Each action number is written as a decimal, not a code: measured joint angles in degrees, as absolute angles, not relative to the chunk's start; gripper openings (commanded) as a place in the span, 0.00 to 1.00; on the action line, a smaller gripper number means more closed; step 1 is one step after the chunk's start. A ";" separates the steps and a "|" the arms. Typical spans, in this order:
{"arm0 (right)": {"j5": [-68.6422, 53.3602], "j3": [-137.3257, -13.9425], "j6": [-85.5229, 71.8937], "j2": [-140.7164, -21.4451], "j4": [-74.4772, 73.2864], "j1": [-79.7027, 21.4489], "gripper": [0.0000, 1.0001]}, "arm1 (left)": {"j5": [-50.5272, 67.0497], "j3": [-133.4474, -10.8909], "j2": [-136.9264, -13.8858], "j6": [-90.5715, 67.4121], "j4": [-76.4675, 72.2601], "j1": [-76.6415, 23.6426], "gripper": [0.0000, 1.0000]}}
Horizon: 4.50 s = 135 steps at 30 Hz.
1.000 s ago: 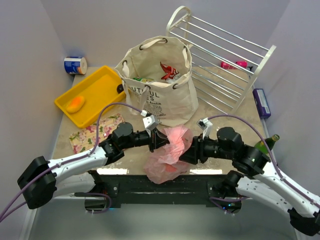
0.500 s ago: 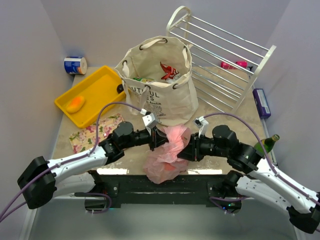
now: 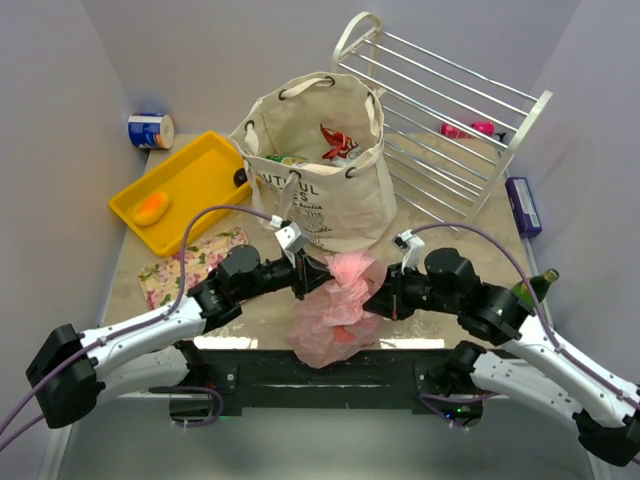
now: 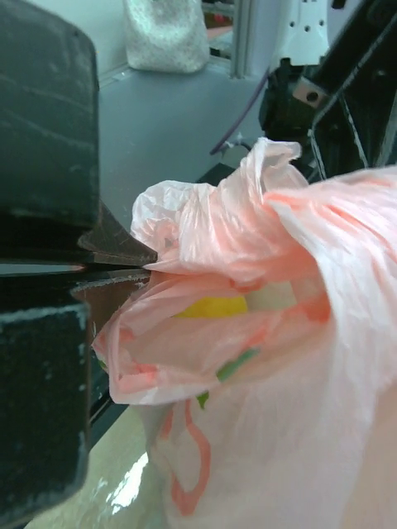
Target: Place the mixed food into the grocery bags and tie them
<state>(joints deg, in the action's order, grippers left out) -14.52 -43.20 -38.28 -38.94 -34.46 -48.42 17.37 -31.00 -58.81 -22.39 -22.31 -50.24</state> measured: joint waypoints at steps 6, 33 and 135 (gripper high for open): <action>-5.76 -49.25 -36.45 -40.29 -40.47 -48.42 0.00 | 15.05 -30.09 -52.60 -23.46 -19.29 -49.56 0.00; 16.91 -53.82 -32.56 -47.07 -43.44 -36.84 0.00 | 16.29 -16.67 -40.32 -34.37 -13.67 -28.01 0.00; -6.98 -60.64 -8.38 -71.44 -32.69 -52.21 0.00 | -2.39 -41.21 -44.60 -8.38 10.11 -10.24 1.00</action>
